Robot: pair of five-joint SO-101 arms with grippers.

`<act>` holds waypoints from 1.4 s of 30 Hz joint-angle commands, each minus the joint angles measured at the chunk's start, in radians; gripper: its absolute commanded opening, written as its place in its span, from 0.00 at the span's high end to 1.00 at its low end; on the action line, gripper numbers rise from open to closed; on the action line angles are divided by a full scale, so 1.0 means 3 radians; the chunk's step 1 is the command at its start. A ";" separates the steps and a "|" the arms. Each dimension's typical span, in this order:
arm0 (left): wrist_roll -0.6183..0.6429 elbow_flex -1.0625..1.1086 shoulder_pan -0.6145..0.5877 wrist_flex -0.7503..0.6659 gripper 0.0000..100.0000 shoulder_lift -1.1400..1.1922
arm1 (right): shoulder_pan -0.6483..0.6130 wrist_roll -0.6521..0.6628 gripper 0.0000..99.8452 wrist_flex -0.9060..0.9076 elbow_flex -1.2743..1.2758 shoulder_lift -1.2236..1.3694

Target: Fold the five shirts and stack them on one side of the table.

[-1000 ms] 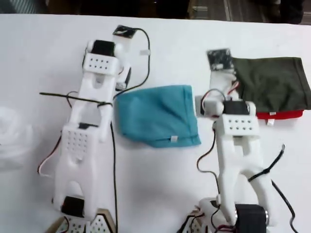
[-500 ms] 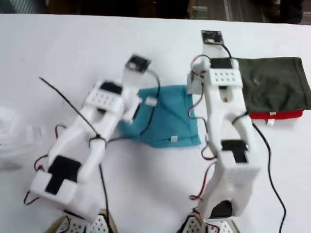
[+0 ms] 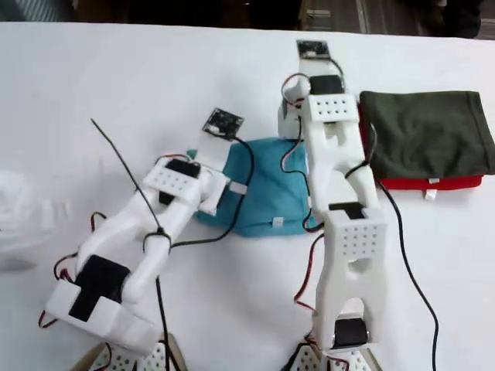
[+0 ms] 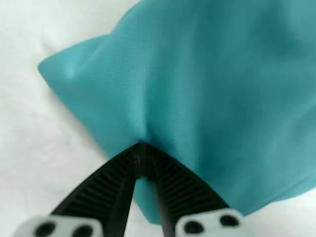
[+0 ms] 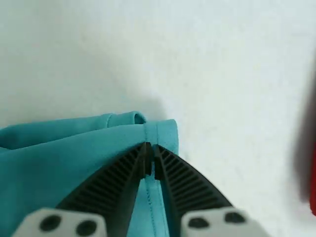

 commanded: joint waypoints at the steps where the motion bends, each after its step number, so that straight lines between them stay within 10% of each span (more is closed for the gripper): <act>1: 0.0026 0.0136 0.0077 -0.0020 0.97 -0.0128 | -0.0008 -0.0026 0.98 0.0049 -0.0159 0.0084; 25: -0.0153 -0.0095 0.0020 0.0742 0.97 -0.1033 | -0.0110 -0.0015 0.98 0.0647 -0.0783 -0.0197; 42: -0.0926 0.0693 -0.1775 0.0153 0.97 -0.1647 | -0.0115 0.0281 0.76 0.0979 -0.0517 0.0038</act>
